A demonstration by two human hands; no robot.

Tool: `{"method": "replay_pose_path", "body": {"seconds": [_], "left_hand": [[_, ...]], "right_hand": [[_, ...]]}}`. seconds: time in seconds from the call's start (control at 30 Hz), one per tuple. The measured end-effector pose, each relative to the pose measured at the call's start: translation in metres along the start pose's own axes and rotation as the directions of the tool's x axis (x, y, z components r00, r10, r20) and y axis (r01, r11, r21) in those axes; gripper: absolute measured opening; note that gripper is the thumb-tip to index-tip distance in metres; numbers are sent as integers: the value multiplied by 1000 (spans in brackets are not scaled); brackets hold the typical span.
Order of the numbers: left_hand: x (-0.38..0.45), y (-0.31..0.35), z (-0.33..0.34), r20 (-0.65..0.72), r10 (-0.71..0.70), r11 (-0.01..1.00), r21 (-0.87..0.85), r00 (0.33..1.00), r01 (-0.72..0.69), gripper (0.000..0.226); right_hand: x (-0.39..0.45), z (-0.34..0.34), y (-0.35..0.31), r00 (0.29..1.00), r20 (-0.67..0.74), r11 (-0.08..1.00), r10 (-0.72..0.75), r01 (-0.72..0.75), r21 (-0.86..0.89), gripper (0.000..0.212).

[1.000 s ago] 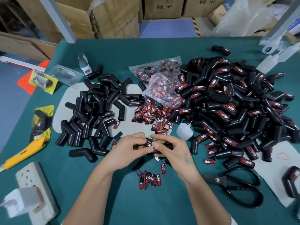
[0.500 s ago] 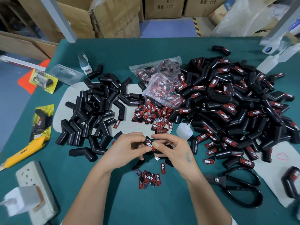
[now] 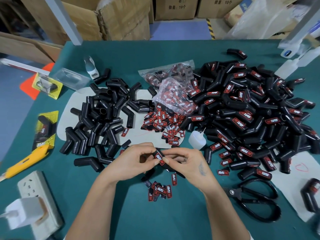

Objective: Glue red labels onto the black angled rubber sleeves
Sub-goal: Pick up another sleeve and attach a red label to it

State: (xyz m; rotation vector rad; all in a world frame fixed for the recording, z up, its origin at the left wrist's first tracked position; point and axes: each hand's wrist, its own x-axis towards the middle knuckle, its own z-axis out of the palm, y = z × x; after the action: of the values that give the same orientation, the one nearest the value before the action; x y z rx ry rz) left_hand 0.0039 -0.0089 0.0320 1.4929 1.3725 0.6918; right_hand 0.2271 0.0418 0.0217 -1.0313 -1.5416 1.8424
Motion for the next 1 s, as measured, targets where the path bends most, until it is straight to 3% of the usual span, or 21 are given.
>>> {"method": "replay_pose_path", "body": {"seconds": [0.2,0.4,1.0], "left_hand": [[-1,-1,-2,23,6,999,-49,1000,-5,9],[-3,-2,-4,52,0,997,-83,999,4,26],[-3,3,0,60,-3,997,-73,998,7,17]], "right_hand": [[-1,0,-4,999,32,1000,-12,12,6,31],[-1,-1,-2,1000,23,1000,-5,5,8,28],[1,0,4,999,-38,1000,26,-26,6,12]]}}
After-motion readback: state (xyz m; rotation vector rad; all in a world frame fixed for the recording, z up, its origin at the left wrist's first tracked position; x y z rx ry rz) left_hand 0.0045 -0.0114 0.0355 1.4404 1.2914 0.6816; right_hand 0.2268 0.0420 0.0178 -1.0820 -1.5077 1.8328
